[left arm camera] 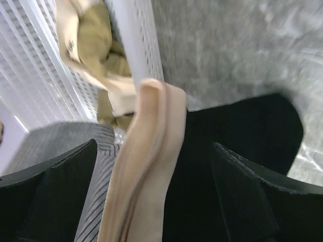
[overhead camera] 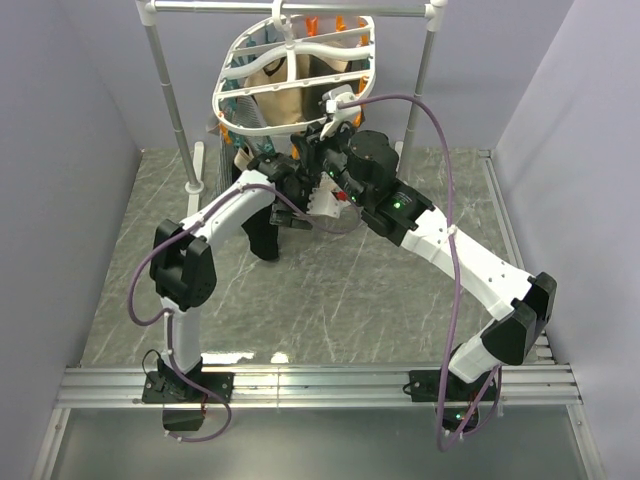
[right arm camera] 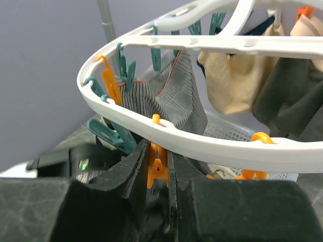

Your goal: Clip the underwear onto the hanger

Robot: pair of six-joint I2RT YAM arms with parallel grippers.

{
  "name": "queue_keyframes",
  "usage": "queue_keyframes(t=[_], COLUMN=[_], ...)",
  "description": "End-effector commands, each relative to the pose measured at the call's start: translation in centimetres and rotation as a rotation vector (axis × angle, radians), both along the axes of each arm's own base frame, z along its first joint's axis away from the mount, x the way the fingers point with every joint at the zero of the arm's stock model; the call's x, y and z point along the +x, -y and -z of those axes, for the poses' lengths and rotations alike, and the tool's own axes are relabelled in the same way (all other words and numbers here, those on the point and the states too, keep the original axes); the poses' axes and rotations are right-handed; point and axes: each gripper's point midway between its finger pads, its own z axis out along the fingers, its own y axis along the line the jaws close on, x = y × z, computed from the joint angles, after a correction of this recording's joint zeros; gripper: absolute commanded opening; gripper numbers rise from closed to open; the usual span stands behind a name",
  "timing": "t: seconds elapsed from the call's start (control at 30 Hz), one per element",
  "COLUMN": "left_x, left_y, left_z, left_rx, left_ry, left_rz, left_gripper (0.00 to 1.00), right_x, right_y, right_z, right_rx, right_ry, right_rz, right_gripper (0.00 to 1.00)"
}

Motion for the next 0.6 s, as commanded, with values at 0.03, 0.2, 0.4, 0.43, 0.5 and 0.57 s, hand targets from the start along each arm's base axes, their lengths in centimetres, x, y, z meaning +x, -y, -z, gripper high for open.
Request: queue_keyframes(t=[0.03, 0.2, 0.4, 0.43, 0.5, 0.57], left_x=[0.2, 0.6, -0.6, -0.9, -1.2, -1.5], left_y=[-0.7, -1.4, -1.6, -1.7, -1.7, -1.8], left_z=[-0.8, -0.5, -0.2, -0.2, -0.3, -0.5], left_rx=[0.009, 0.017, 0.023, 0.027, 0.024, 0.025], left_ry=[-0.032, -0.041, -0.091, -0.101, -0.108, -0.116], left_rz=[-0.014, -0.034, -0.019, -0.016, -0.01, -0.005], left_gripper=[0.99, 0.99, 0.62, 0.56, 0.4, 0.24], right_x=[-0.7, -0.6, -0.5, -0.5, -0.3, -0.3], right_y=[0.0, 0.0, -0.1, -0.1, -0.1, 0.0], right_z=[-0.6, -0.5, -0.5, -0.4, -0.2, -0.4], right_rx=[0.009, 0.01, 0.01, 0.009, 0.006, 0.008], right_ry=[-0.001, -0.003, -0.002, -0.004, -0.006, 0.0], right_rz=[-0.014, -0.013, -0.007, -0.008, -0.004, 0.0], right_gripper=[0.0, 0.0, 0.0, 0.0, 0.0, 0.0])
